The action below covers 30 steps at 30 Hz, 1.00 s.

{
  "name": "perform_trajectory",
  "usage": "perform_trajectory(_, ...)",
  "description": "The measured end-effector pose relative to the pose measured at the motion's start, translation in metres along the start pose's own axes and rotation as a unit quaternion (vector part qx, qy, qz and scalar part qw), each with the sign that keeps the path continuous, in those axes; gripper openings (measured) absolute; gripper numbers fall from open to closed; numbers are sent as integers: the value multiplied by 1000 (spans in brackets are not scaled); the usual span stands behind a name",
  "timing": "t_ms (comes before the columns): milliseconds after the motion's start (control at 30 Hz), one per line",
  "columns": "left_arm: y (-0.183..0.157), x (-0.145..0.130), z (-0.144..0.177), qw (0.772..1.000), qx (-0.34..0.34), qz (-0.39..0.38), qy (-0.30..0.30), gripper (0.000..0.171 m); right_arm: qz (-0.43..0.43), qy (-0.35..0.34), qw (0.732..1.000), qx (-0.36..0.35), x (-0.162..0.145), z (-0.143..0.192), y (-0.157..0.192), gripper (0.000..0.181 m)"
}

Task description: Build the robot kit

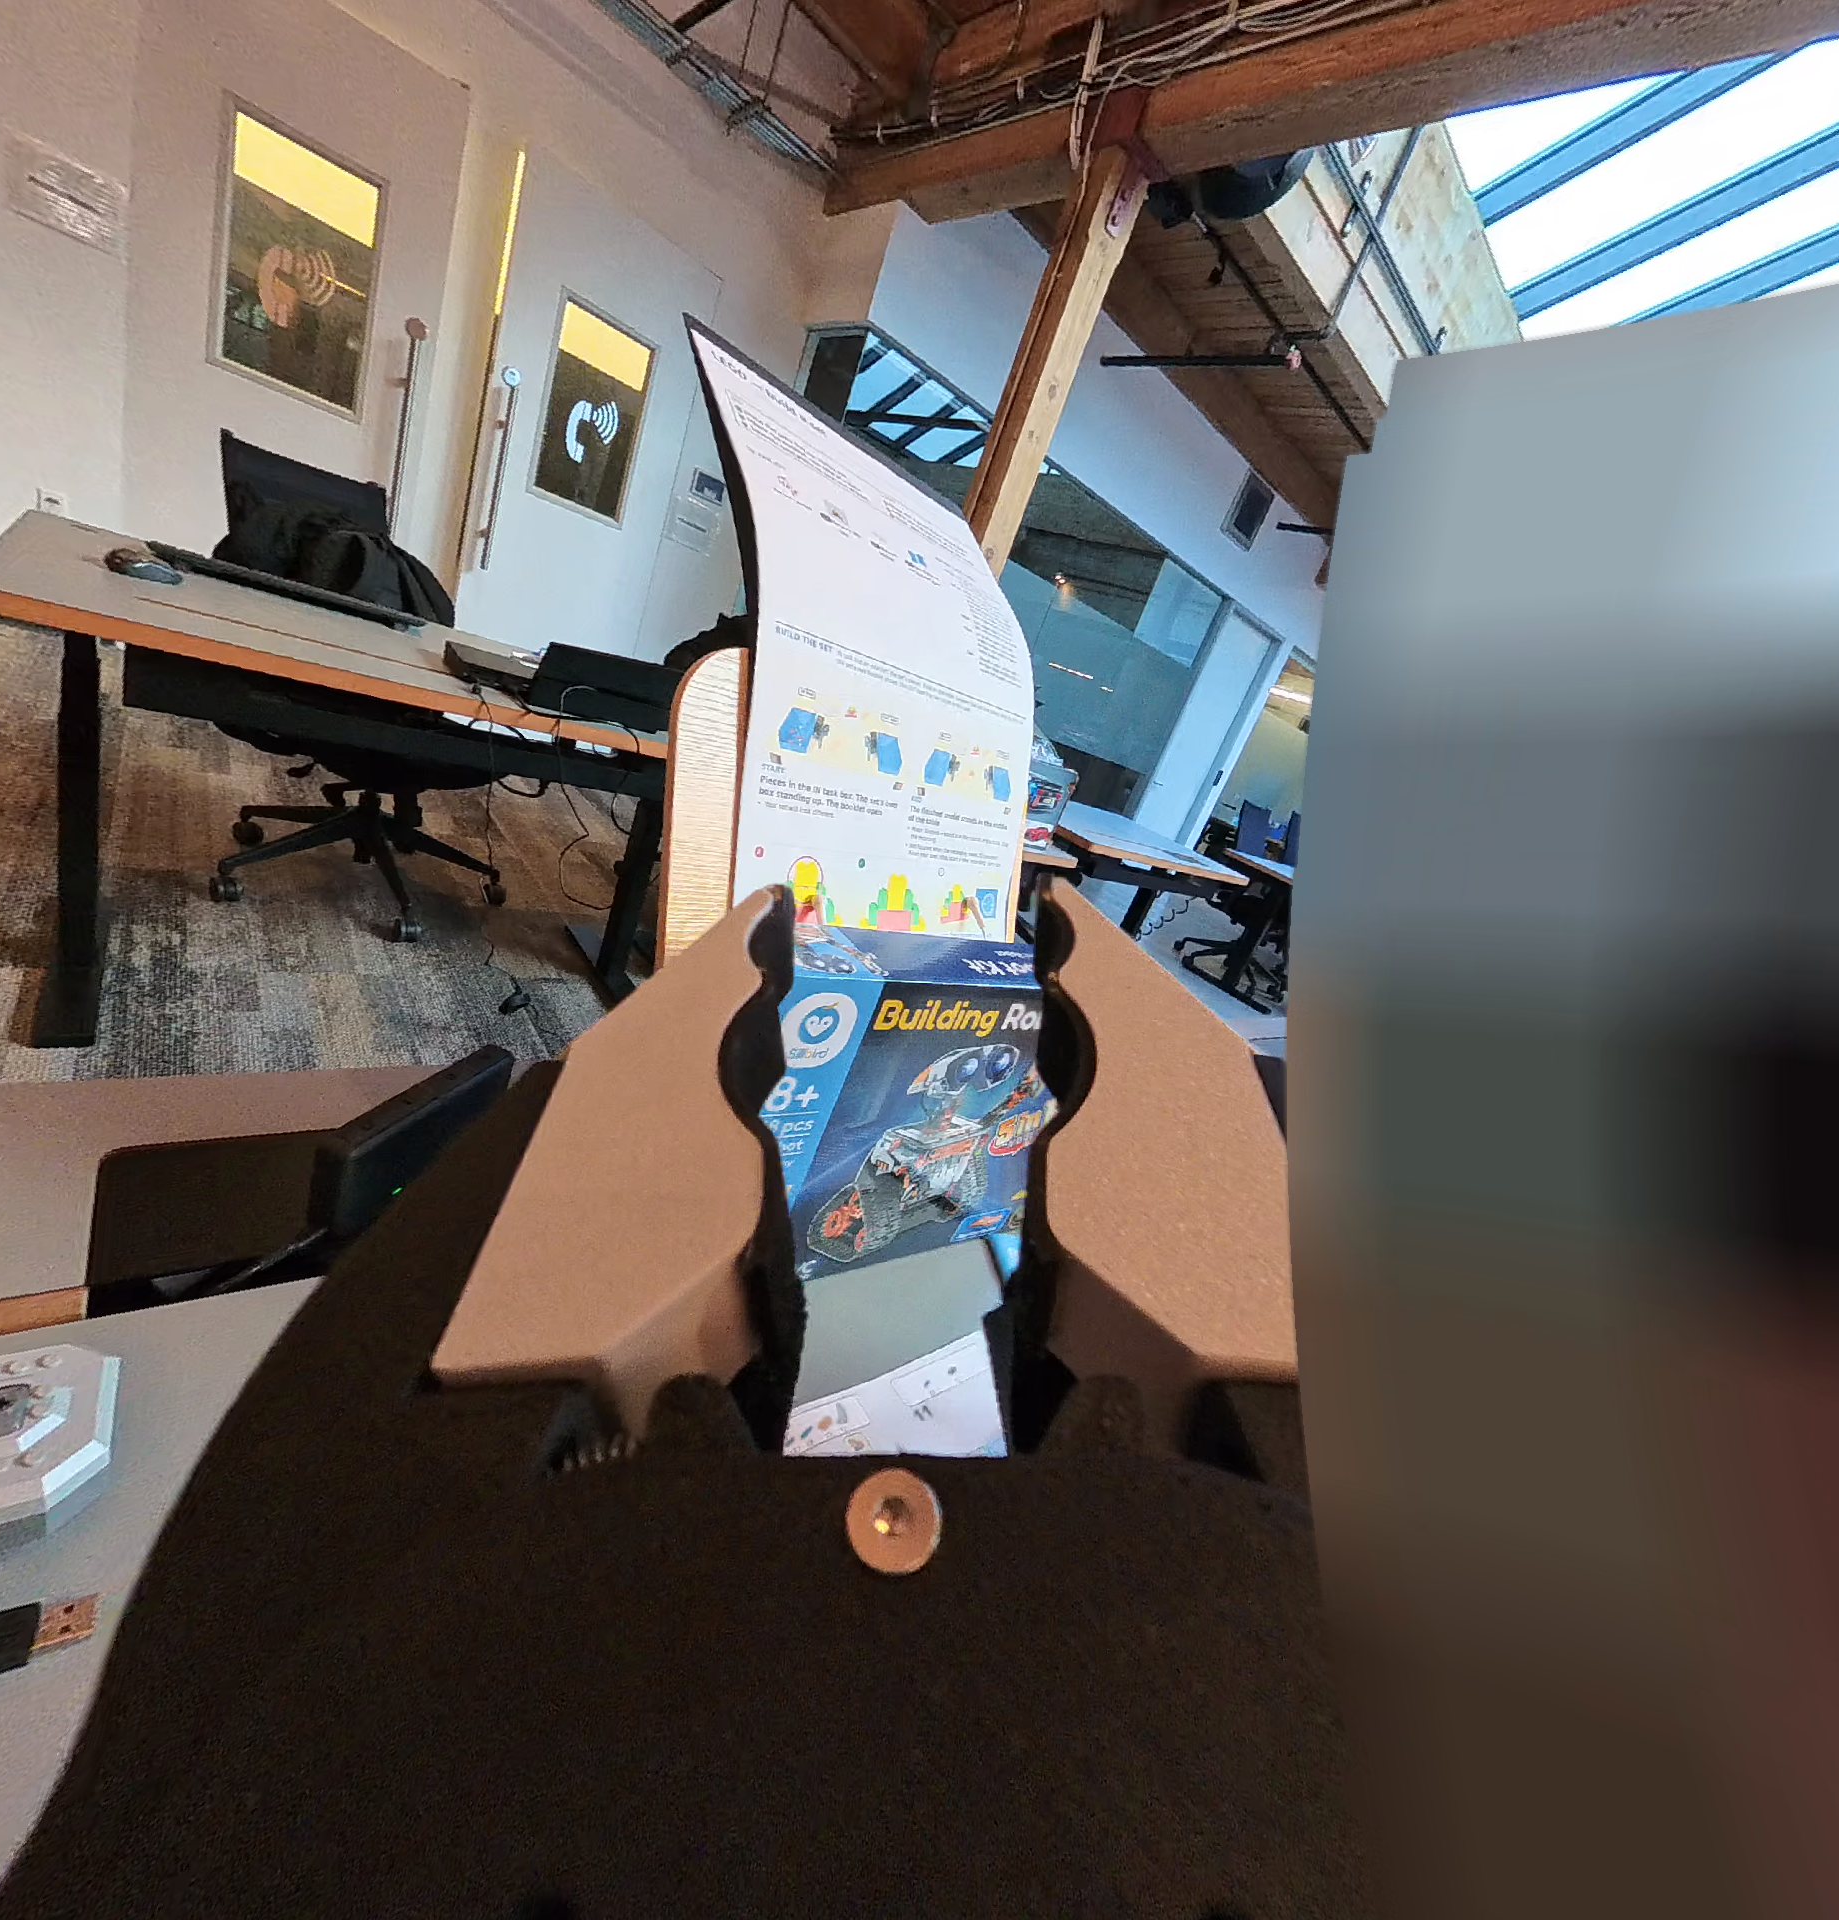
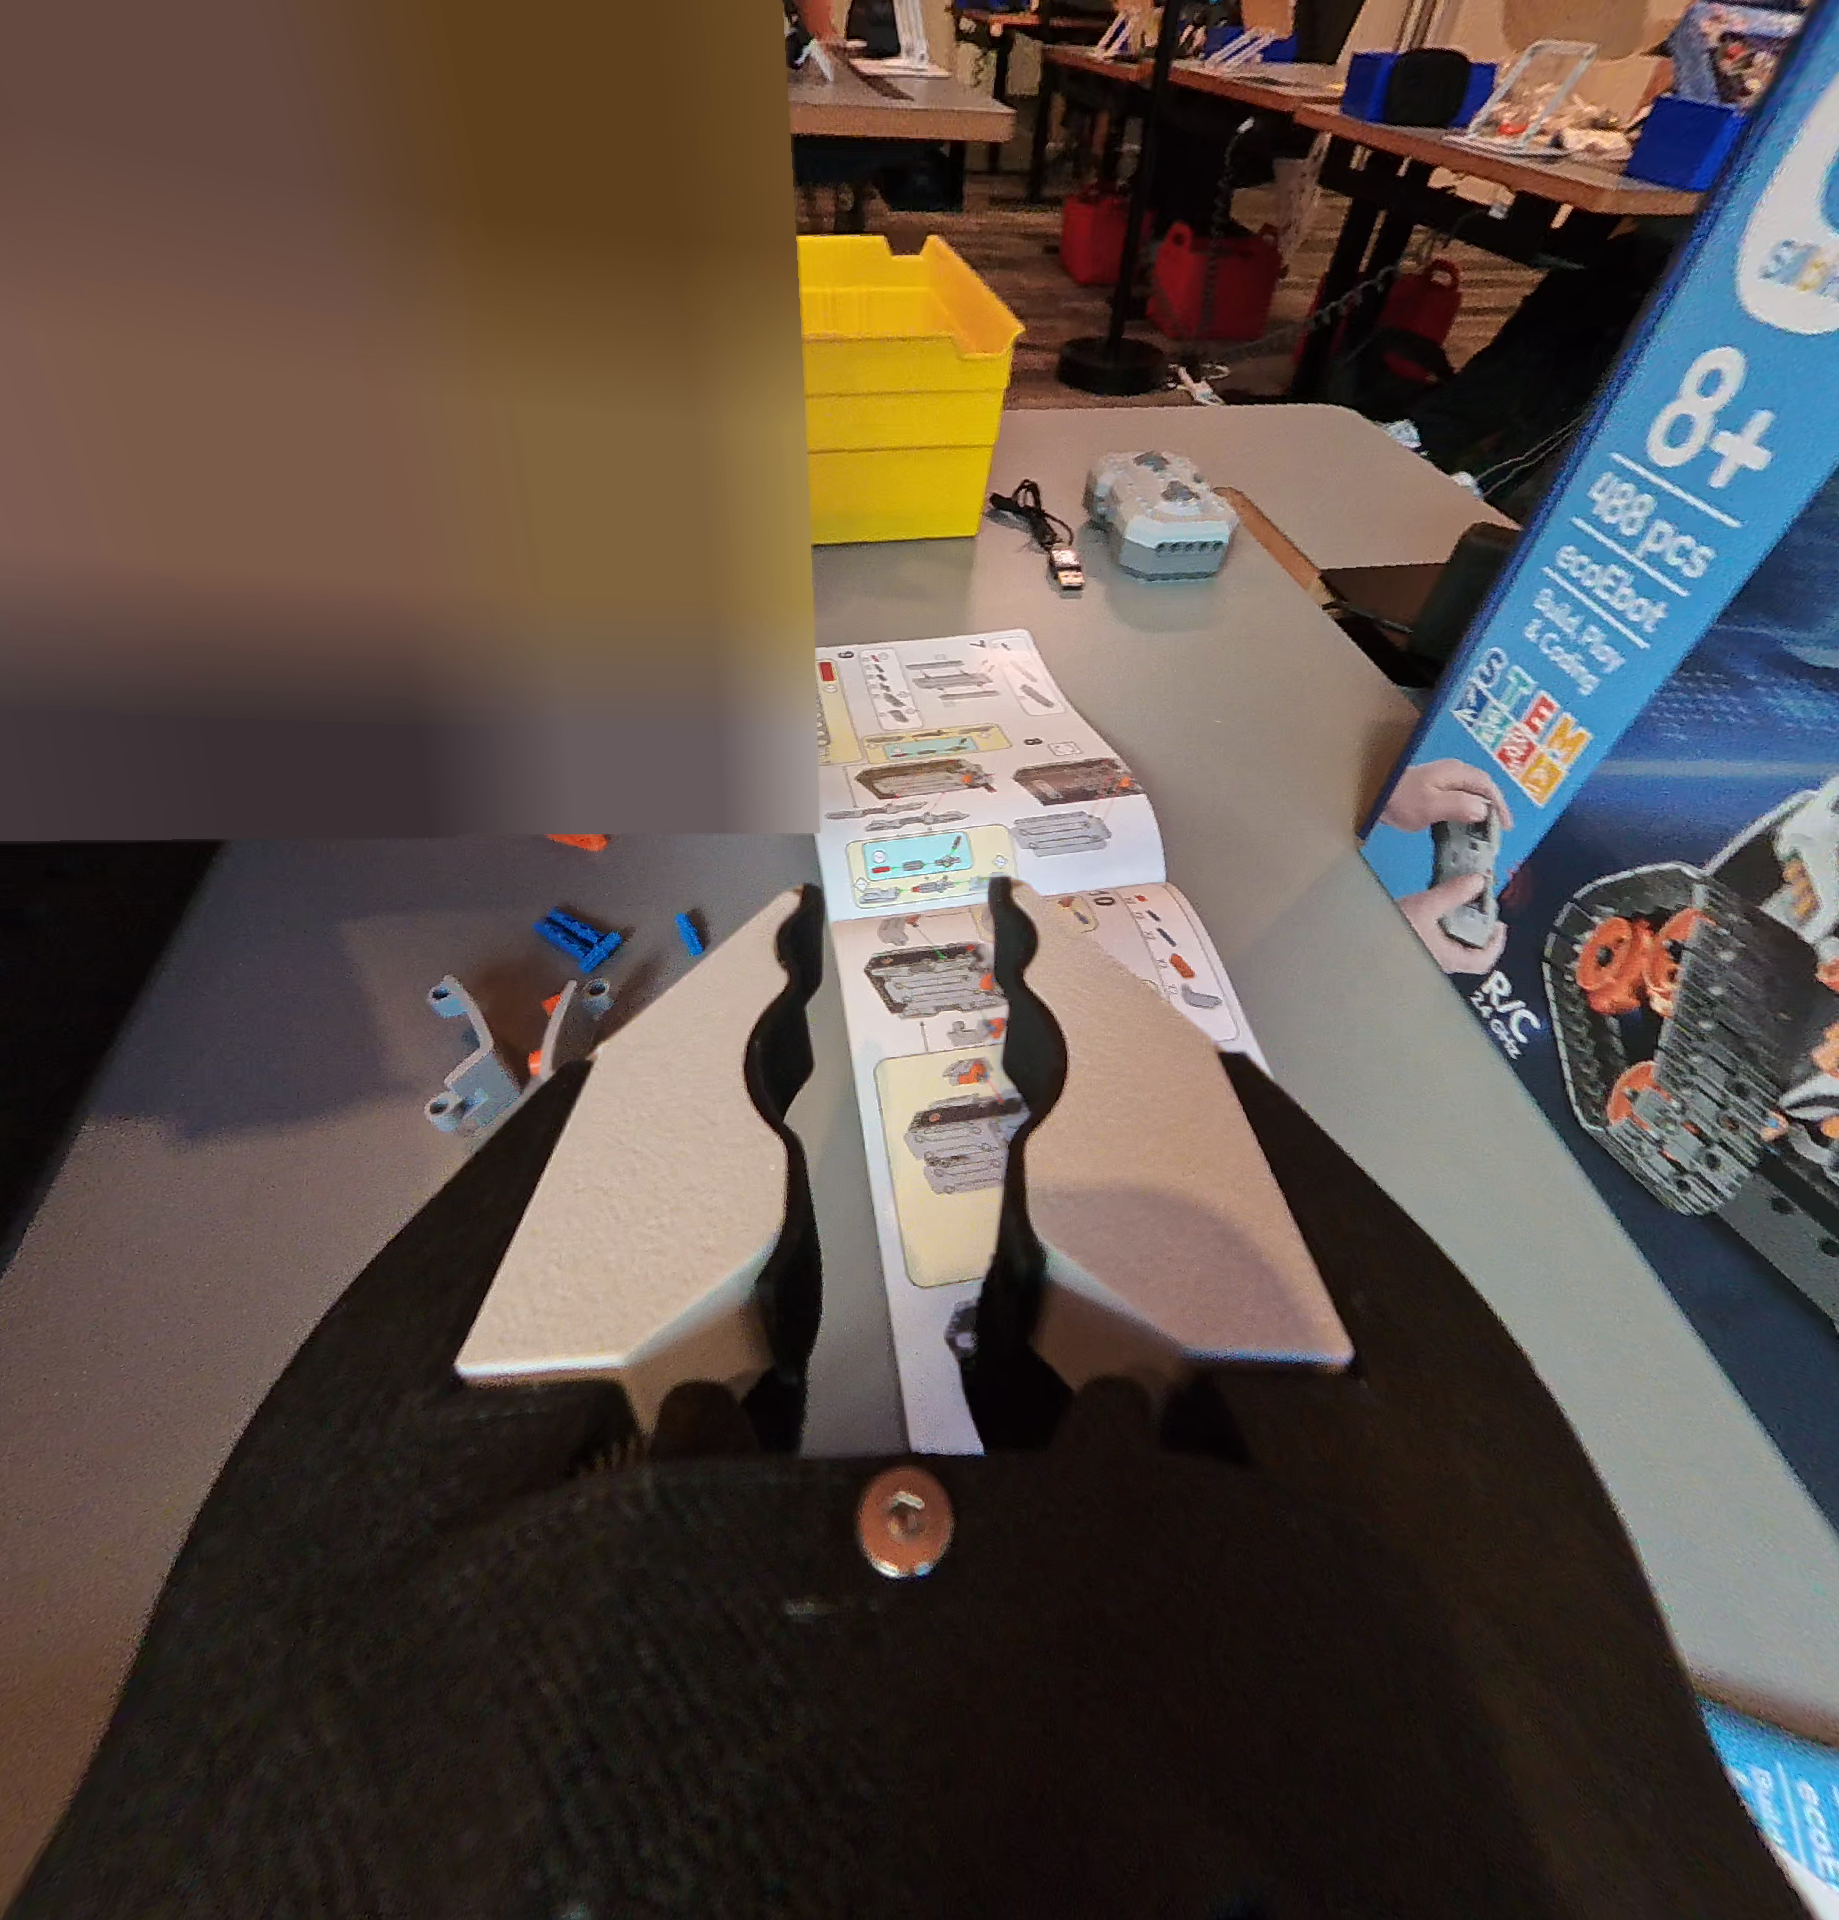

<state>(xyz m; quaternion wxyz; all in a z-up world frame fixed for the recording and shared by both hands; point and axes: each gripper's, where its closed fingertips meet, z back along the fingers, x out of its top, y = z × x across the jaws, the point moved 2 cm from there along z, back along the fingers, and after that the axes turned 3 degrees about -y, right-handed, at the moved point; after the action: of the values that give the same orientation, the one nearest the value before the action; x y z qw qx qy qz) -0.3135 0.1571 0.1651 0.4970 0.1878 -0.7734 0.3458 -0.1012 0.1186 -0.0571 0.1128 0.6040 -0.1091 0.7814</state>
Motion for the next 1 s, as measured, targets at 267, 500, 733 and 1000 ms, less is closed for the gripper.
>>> perform_trajectory(267, -21, 13, 11, 999, -17, -30, -1, 52, -57, -111, 992, -22, 43, 23, -15, 36)
perform_trajectory(500, -50, 23, 23, 996, -59, -68, 2, 60, 3, -134, 986, -99, 99, 52, -19, 45)
perform_trajectory(733, -47, 15, 15, 997, -65, -38, 0, 60, 100, -138, 974, -148, 152, 78, -18, 28)
perform_trajectory(1000, -61, -1, 1, 995, -96, -14, 17, 54, 77, -126, 976, -158, 130, 80, -26, 22)
